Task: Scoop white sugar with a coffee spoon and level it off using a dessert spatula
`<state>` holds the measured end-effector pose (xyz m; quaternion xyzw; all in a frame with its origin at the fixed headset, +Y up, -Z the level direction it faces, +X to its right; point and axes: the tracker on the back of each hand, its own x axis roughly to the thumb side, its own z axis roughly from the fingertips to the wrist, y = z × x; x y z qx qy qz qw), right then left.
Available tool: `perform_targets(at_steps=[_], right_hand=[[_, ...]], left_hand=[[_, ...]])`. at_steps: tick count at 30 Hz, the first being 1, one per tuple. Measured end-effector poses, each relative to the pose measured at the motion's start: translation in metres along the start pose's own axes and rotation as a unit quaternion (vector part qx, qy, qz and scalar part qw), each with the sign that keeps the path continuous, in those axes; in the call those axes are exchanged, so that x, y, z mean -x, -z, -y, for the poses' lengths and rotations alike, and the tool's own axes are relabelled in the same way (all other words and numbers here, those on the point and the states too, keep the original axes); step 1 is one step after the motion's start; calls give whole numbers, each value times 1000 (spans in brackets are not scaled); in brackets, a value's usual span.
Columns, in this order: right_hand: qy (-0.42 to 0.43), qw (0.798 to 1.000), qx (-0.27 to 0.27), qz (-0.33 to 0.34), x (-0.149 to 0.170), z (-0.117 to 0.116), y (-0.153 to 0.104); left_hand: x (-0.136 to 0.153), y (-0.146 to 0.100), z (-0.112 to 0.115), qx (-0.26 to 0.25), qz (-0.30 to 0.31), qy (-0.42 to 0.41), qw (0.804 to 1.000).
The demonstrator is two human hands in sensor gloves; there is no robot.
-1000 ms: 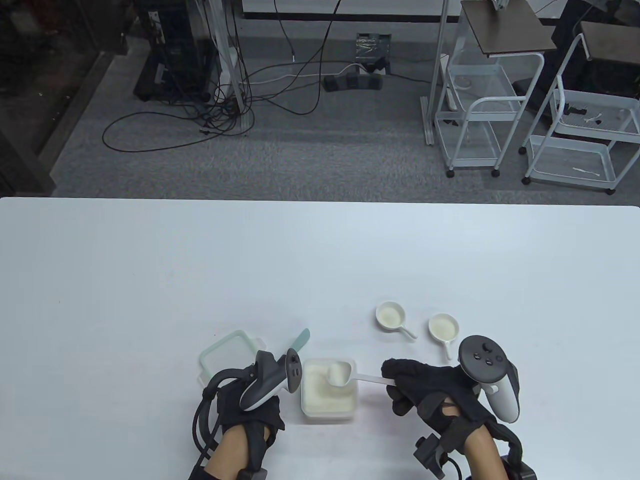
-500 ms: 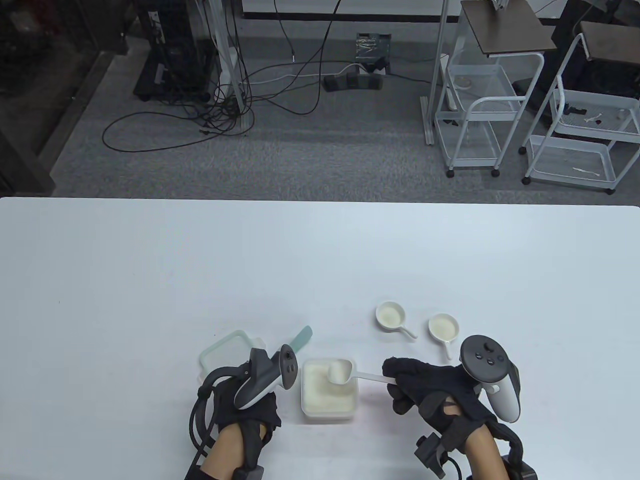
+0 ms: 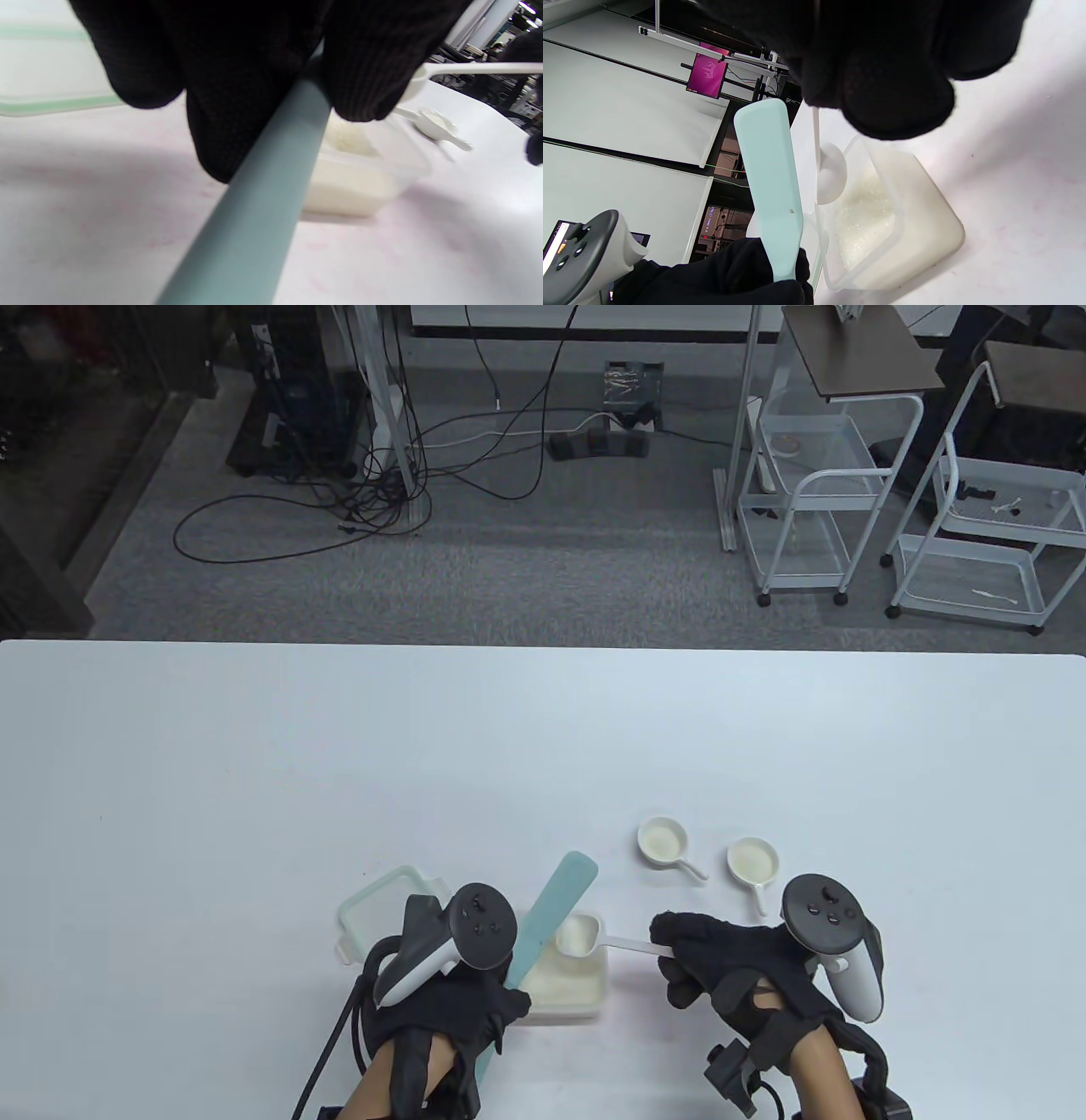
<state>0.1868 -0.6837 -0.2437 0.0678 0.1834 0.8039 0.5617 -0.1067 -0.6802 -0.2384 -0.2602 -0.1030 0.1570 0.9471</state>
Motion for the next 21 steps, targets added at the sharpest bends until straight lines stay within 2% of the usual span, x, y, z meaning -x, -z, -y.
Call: perform_targets(at_steps=[8, 21], right_hand=[[2, 1000, 0, -1, 0, 1, 0], [4, 1000, -13, 2, 1, 0, 1]], left_hand=[[-12, -3, 7, 23, 23, 4, 999], [-13, 0, 13, 42, 15, 24, 999]])
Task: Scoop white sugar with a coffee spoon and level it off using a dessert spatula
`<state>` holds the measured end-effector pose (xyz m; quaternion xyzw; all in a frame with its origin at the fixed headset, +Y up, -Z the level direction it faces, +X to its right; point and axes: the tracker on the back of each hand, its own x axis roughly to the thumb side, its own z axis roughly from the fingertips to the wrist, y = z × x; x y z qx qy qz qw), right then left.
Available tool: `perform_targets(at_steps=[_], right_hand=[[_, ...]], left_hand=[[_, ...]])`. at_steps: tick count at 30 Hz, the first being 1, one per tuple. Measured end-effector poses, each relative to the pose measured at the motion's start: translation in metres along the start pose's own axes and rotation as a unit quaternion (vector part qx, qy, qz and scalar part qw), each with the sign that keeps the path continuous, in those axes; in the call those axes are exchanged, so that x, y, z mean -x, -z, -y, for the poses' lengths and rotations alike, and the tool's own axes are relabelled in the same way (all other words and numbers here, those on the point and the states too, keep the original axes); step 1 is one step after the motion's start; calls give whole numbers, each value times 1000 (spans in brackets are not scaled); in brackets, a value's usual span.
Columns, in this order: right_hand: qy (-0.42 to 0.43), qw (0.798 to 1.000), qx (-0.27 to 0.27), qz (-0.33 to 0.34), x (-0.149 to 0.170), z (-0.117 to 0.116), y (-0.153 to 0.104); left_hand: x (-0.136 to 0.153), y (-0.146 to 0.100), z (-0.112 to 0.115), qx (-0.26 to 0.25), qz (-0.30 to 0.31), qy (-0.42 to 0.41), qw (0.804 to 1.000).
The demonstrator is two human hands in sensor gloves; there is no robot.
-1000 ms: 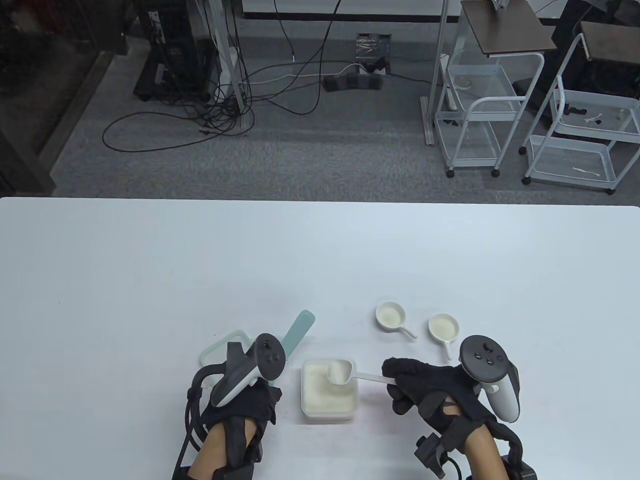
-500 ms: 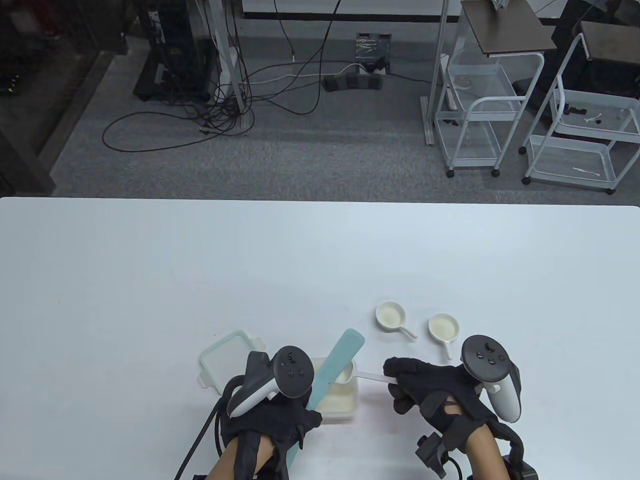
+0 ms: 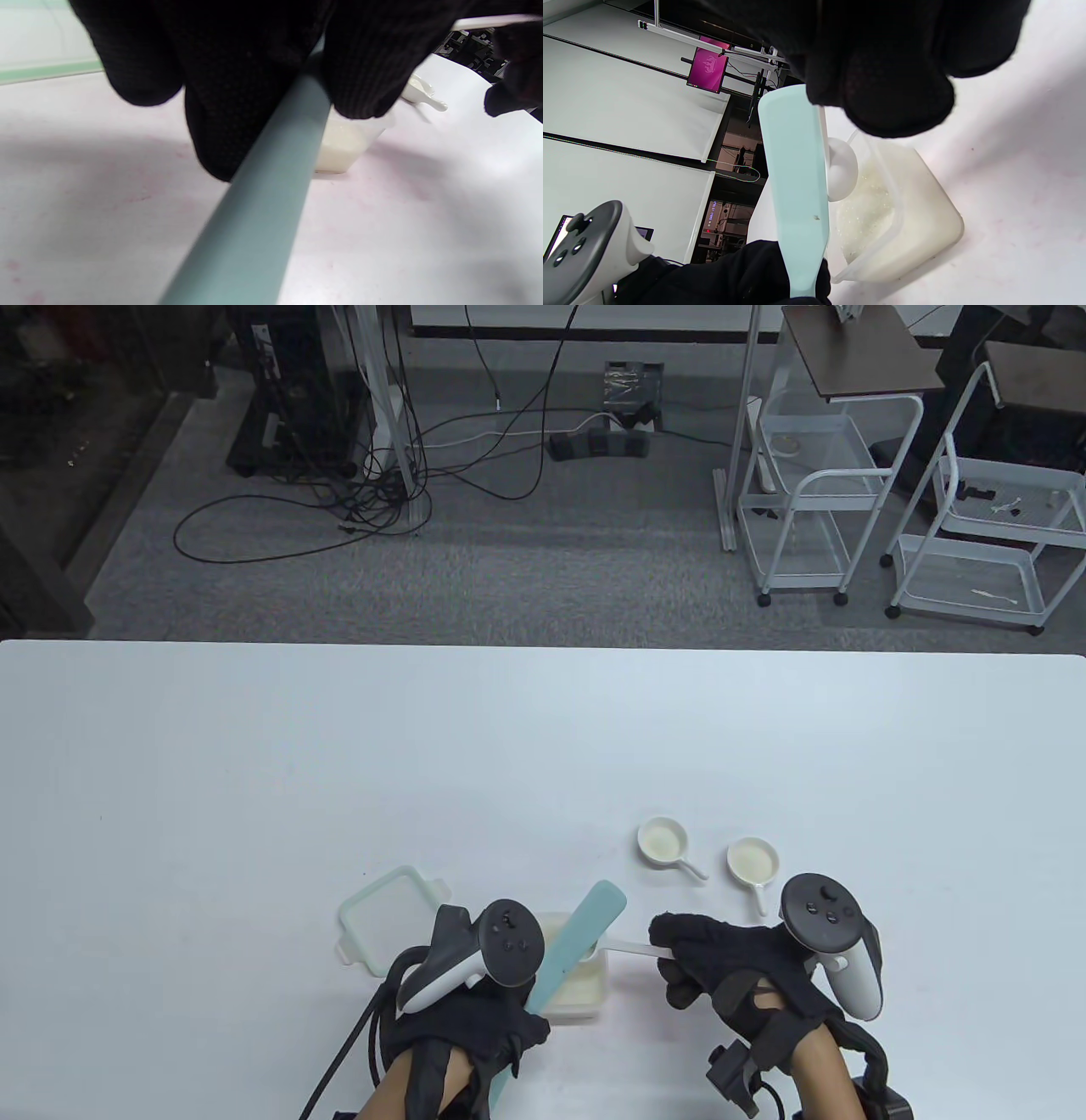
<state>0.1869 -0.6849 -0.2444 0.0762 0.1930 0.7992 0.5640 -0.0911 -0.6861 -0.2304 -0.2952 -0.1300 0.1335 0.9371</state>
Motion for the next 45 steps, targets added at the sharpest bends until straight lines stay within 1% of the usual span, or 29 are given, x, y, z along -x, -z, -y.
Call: perform_targets(at_steps=[7, 14, 30, 39, 41, 42, 45], right_hand=[[14, 1000, -3, 2, 1, 1, 0], [31, 999, -7, 3, 1, 1, 0], [23, 1000, -9, -14, 4, 2, 0], [32, 999, -12, -8, 3, 6, -3], [37, 999, -13, -6, 3, 7, -4], [40, 999, -13, -6, 3, 9, -5], [44, 999, -15, -6, 4, 10, -5]], left_hand=[[1, -1, -1, 2, -5, 6, 1000], [8, 0, -4, 2, -24, 15, 1000], [20, 3, -7, 1, -58, 36, 998], [25, 0, -13, -20, -65, 32, 997], [24, -1, -14, -33, -71, 45, 996], [23, -2, -15, -48, -80, 67, 993], [19, -4, -16, -66, -89, 98, 989]])
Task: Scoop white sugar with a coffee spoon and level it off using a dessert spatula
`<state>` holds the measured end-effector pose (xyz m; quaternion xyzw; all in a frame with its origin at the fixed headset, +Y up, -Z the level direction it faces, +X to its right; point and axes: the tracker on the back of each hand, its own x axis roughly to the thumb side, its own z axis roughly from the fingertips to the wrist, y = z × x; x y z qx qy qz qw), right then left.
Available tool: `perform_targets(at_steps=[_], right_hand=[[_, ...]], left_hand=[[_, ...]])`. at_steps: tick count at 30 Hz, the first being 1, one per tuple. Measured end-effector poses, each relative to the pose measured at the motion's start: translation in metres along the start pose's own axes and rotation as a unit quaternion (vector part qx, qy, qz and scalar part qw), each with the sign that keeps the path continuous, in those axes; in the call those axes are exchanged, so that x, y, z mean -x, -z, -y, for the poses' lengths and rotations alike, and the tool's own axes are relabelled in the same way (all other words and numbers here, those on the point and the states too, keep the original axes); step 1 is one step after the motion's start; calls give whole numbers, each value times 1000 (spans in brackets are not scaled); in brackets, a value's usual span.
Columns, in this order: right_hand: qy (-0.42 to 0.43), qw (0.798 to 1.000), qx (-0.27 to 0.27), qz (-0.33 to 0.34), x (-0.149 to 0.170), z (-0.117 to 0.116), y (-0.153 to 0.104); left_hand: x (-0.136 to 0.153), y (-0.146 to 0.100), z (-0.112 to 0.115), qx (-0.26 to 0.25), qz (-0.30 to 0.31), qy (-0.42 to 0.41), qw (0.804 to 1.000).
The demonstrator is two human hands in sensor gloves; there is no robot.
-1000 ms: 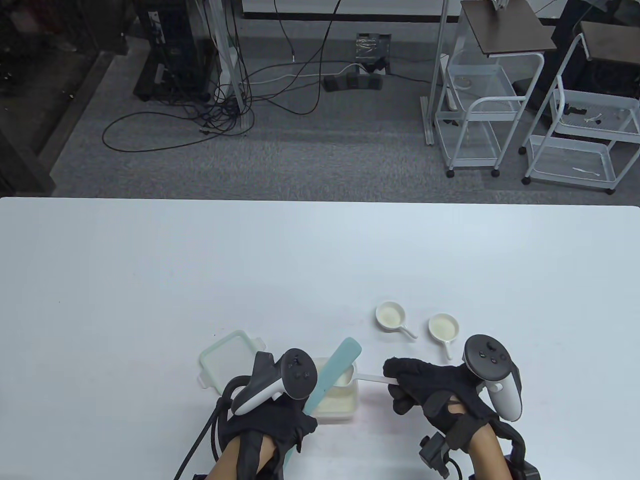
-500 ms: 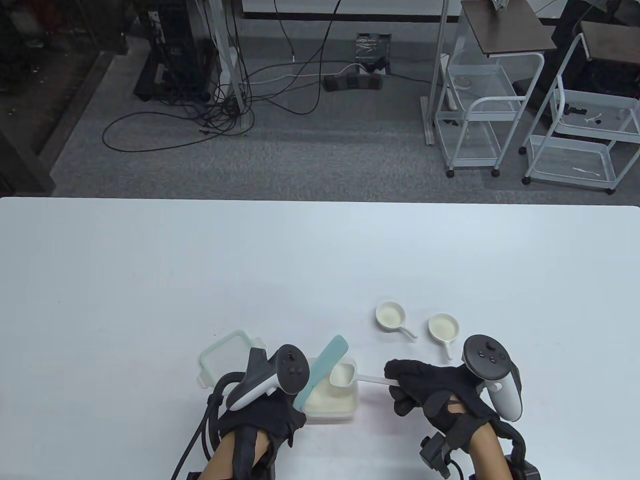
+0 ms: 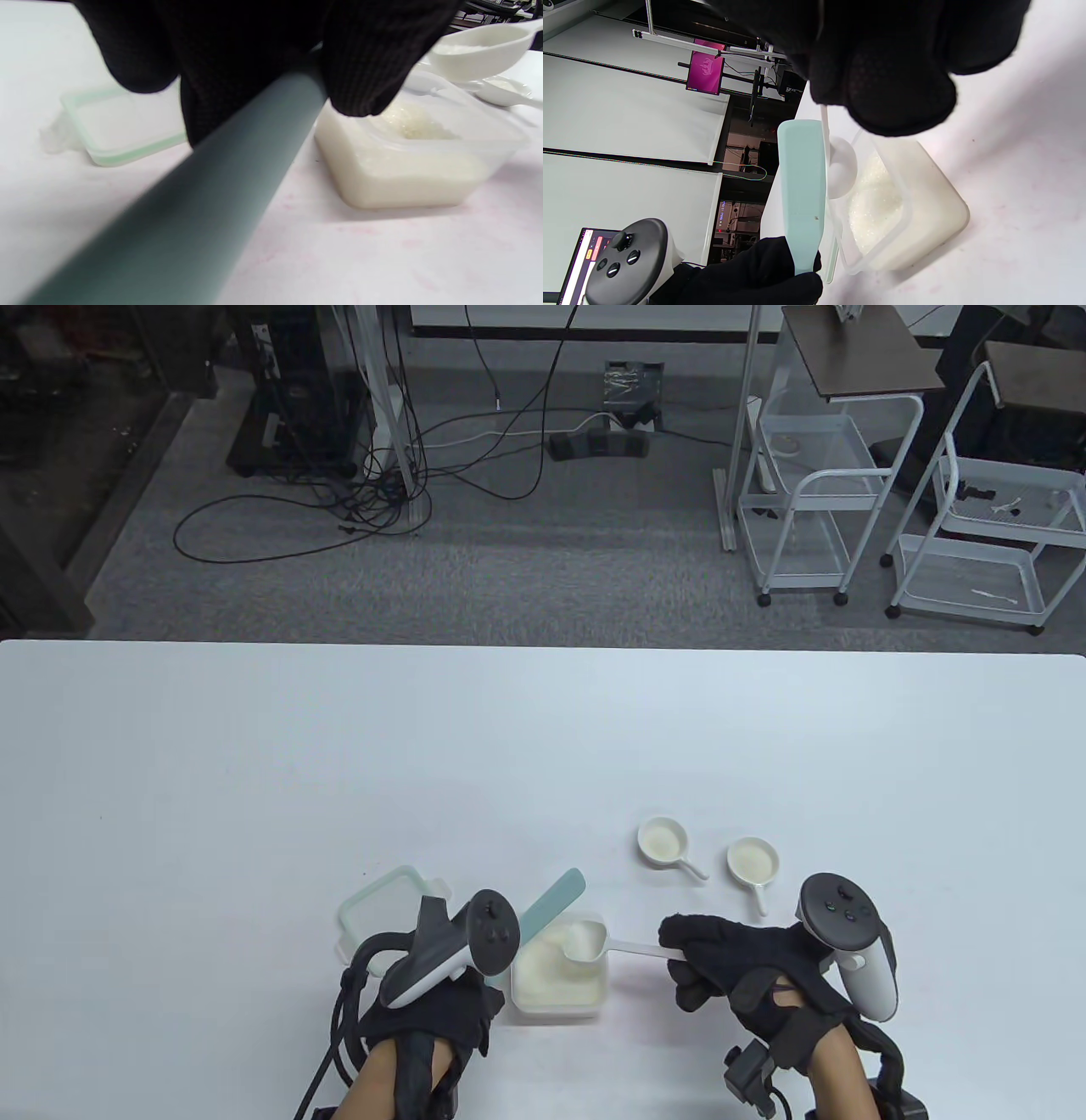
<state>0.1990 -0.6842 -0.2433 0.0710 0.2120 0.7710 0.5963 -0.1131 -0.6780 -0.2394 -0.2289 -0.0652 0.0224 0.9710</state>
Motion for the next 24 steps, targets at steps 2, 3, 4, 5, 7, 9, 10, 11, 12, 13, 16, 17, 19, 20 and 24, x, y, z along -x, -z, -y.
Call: perform_targets(at_steps=[2, 3, 4, 5, 7, 9, 10, 11, 12, 13, 16, 17, 19, 20, 24], right_hand=[[3, 1000, 0, 0, 0, 0, 0], [3, 1000, -2, 0, 0, 0, 0], [4, 1000, -3, 0, 0, 0, 0], [4, 1000, -4, 1, 0, 0, 0], [7, 1000, -6, 2, 0, 0, 0], [7, 1000, -8, 2, 0, 0, 0], [8, 1000, -9, 1, 1, 0, 0], [7, 1000, -9, 1, 1, 0, 0], [4, 1000, -9, 0, 1, 0, 0], [3, 1000, -10, 0, 1, 0, 1], [3, 1000, -10, 1, 1, -1, 1], [3, 1000, -10, 2, 1, -1, 1], [5, 1000, -12, 3, 1, -1, 1], [5, 1000, -12, 3, 1, -1, 1], [6, 1000, -14, 4, 1, -1, 1]], left_hand=[[-2, -2, -1, -12, 4, 2, 1000], [-3, -2, -2, -16, 8, -1, 1000], [-3, -3, -2, -19, 10, -3, 1000], [-4, -4, -3, -27, 16, -3, 1000], [-6, -5, -4, -27, 13, 4, 1000], [-6, -5, -3, -25, 13, 5, 1000], [-7, -3, 0, -15, 10, 10, 1000], [-7, -1, 2, -1, 5, 19, 1000], [-8, 2, 7, 29, -3, 48, 998], [-8, 2, 8, 30, 3, 54, 998], [-9, -4, 1, -15, 5, 37, 999], [-9, -4, 0, -26, 6, 29, 999], [-6, -7, -5, -47, 3, 13, 999], [-5, -7, -6, -52, 2, 11, 999], [-1, -8, -9, -65, -1, 4, 998]])
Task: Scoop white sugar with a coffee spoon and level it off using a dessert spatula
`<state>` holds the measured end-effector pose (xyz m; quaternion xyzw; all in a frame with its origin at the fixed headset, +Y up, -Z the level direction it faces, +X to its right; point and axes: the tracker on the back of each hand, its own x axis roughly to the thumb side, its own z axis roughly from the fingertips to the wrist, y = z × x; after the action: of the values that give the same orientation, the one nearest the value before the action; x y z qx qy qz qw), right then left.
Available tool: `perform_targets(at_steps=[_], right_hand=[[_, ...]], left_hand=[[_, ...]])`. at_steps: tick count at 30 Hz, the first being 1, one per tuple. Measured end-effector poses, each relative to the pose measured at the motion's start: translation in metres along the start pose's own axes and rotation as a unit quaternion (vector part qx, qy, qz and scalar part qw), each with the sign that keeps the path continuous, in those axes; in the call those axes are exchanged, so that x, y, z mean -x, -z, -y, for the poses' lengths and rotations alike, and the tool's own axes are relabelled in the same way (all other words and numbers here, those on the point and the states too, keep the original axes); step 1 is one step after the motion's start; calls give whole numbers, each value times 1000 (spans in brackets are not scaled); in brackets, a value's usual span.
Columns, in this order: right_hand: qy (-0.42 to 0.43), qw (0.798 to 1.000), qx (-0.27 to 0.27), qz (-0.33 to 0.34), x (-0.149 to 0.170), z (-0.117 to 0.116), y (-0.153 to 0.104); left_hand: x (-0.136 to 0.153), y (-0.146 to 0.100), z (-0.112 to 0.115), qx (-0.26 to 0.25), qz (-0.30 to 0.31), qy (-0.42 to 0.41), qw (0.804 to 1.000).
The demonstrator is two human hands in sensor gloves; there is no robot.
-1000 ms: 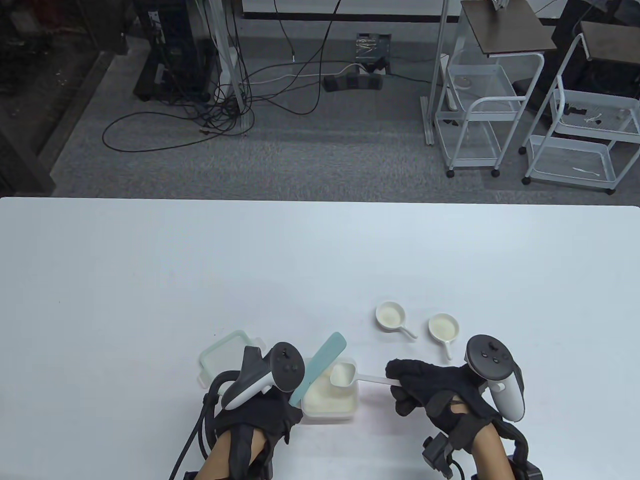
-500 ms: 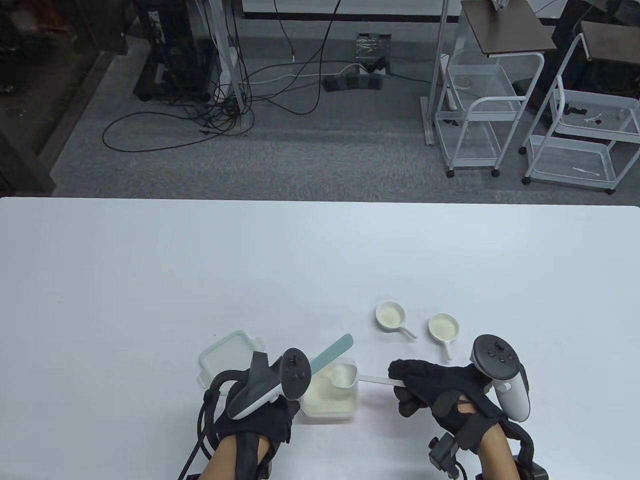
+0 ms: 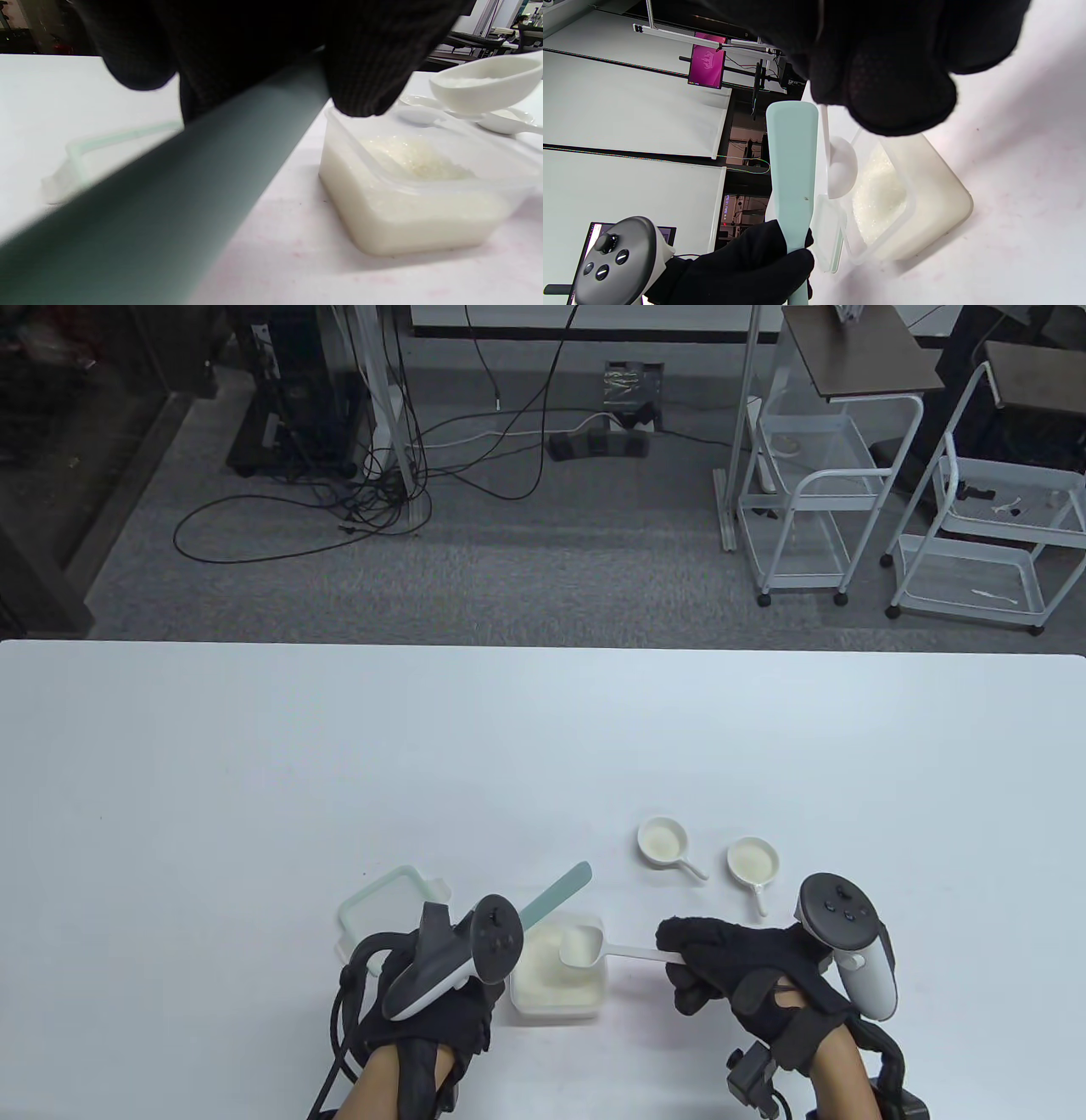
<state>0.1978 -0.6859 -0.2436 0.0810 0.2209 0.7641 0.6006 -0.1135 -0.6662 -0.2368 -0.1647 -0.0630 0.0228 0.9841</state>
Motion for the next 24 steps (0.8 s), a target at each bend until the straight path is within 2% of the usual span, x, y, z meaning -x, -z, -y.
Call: perform_targets(at_steps=[5, 7, 13, 18, 21, 24], right_hand=[[3, 1000, 0, 1, 0, 0, 0], [2, 1000, -1, 0, 0, 0, 0], [3, 1000, -1, 1, 1, 0, 0], [4, 1000, 2, 2, 0, 0, 0], [3, 1000, 3, 1, 1, 0, 0], [-1, 1000, 4, -2, 1, -1, 1]], left_hand=[[-3, 3, 4, 14, 12, 0, 1000], [-9, 8, 16, 67, 5, 77, 995], [-6, 3, 9, 37, 6, 28, 999], [12, 6, 2, -20, -41, -6, 999], [19, 13, 7, -31, -65, 15, 997], [24, 25, 21, -17, -75, 41, 996]])
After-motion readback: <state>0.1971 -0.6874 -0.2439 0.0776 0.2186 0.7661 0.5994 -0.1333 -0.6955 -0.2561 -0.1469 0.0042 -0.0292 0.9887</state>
